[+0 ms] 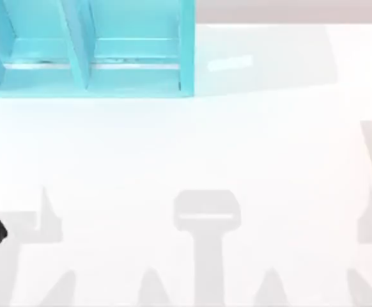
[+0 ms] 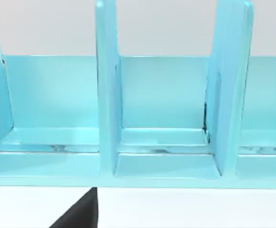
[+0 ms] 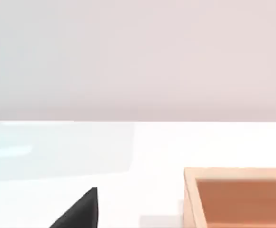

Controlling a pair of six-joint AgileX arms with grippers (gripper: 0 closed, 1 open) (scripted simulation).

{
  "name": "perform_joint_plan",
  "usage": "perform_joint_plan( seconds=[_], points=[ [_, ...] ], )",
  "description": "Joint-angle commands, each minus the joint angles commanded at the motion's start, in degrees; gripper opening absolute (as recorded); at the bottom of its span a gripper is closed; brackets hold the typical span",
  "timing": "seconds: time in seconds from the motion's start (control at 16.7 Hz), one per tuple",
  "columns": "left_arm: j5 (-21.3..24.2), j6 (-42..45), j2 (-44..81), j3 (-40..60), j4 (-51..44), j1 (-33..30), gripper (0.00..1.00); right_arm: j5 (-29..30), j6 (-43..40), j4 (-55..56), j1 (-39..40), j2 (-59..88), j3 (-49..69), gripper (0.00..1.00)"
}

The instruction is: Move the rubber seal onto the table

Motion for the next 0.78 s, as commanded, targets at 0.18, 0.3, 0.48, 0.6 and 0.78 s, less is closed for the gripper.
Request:
perform_joint_plan(
  seconds=[0.18,0.3,0.48,0.6,0.78],
  points=[
    [0.00,0.00,0.00,0.00,0.00,0.00,1.00,-0.01,-0.23,-0.57,-0.24,0.64,0.61,1.00],
    [0.00,0.00,0.00,0.00,0.00,0.00,1.00,-0.03,-1.31,-3.21,-1.35,3.68,3.46,1.00],
    [0.00,0.00,0.00,0.00,0.00,0.00,1.00,-0.06,-4.27,-10.36,-4.37,12.74,11.21,1.00],
    [0.00,0.00,0.00,0.00,0.00,0.00,1.00,-0.07,-6.89,-16.70,-7.04,21.26,18.10,1.00],
    [0.00,0.00,0.00,0.00,0.00,0.00,1.00,-0.08,-11.42,-27.64,-11.68,36.36,29.98,1.00]
  ],
)
